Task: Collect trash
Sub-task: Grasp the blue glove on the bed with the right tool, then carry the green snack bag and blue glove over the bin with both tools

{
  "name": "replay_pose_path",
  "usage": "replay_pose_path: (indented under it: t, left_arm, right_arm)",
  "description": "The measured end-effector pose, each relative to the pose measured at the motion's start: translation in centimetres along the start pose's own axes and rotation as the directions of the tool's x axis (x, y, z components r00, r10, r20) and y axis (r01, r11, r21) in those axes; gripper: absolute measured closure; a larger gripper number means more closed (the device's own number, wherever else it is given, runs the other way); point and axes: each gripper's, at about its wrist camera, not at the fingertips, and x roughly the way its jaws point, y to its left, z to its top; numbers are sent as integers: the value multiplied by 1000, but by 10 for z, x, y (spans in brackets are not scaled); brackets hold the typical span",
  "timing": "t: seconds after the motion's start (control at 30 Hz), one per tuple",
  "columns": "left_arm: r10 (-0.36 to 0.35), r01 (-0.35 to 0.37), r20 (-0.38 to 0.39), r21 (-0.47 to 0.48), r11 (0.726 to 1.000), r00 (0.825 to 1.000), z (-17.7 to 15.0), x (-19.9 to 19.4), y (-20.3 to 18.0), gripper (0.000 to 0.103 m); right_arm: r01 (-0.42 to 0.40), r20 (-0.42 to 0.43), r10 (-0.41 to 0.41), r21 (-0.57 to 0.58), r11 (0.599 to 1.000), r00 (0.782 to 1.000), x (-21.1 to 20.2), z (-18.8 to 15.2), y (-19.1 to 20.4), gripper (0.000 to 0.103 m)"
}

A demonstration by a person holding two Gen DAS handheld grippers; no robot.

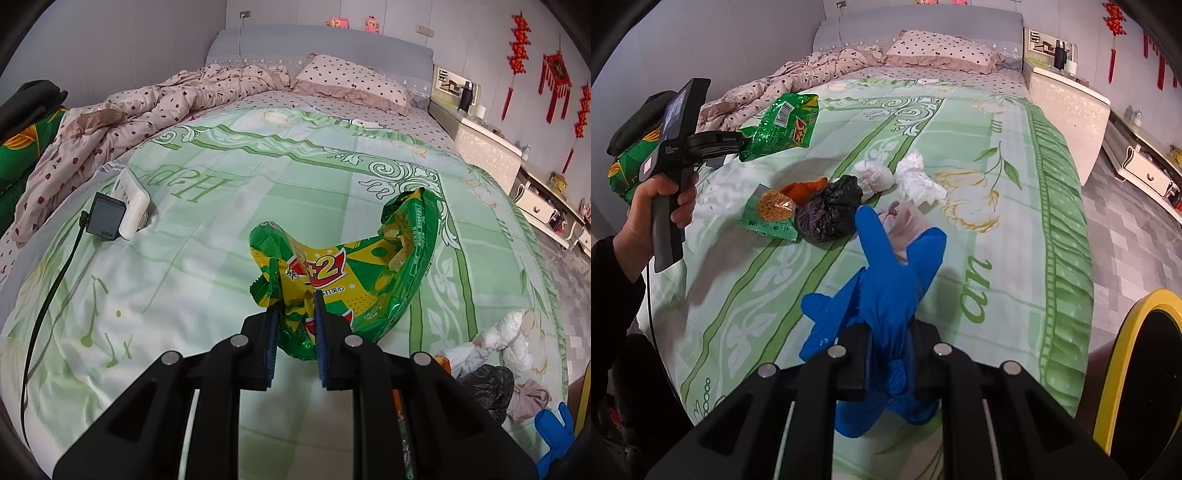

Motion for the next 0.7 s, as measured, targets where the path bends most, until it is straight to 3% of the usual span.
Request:
replay_pose_path:
  t: [0.47, 0.7]
  left_arm:
    - [-54, 52, 59, 23, 998, 997, 0, -75, -21, 87]
    - [-117, 112, 77, 57, 992, 990, -3, -110, -49, 87]
  right_arm:
    - [19, 152, -24, 39, 999, 988, -72, 3, -8, 91]
    - [31, 223, -43, 57, 998, 974, -108, 5, -16, 91]
